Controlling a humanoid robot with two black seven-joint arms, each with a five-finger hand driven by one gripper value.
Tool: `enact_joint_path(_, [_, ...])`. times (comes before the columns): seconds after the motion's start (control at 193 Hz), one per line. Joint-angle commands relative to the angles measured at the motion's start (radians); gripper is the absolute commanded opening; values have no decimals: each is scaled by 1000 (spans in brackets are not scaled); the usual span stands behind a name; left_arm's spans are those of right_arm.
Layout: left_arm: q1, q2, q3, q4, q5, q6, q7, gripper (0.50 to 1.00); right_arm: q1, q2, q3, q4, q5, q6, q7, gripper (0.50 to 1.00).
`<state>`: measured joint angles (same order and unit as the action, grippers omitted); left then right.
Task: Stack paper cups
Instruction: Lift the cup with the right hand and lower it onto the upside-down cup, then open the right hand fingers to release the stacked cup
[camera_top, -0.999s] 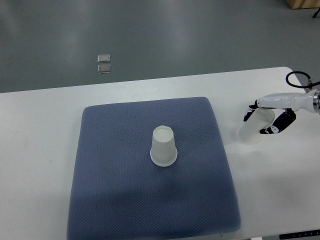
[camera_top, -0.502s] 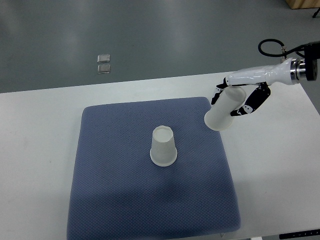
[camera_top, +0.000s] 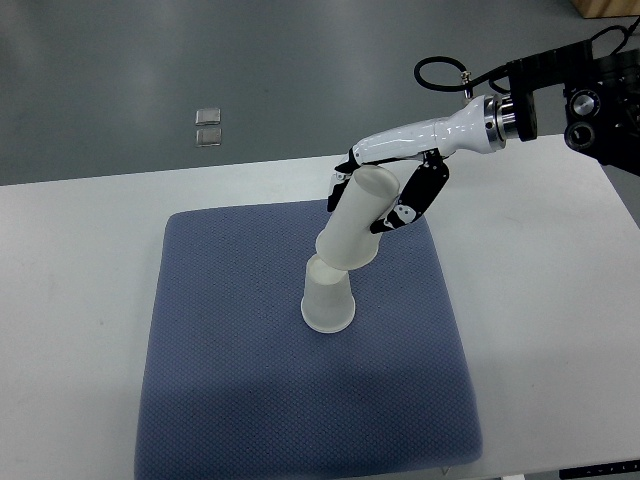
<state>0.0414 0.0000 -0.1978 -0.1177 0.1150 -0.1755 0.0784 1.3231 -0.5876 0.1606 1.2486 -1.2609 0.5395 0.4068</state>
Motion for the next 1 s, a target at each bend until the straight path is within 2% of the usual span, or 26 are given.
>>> enact_joint_path(0.0, [0, 0, 0, 0, 0, 1, 0, 1000, -2, 11, 0, -1, 0, -1, 0, 529])
enact_joint_path(0.15, [0, 0, 0, 0, 0, 1, 0, 1000, -16, 52, -1, -18, -2, -7, -5, 529])
enact_joint_path(0.285, [0, 0, 0, 1, 0, -1, 0, 1000, -38, 72, 0, -29, -2, -20, -45, 531])
enact_joint_path(0.45, [0, 0, 0, 0, 0, -1, 0, 1000, -62, 103, 0, -67, -11, -20, -46, 533])
enact_joint_path(0.994, [0, 0, 0, 0, 0, 1, 0, 1000, -67, 141, -1, -81, -14, -21, -62, 545])
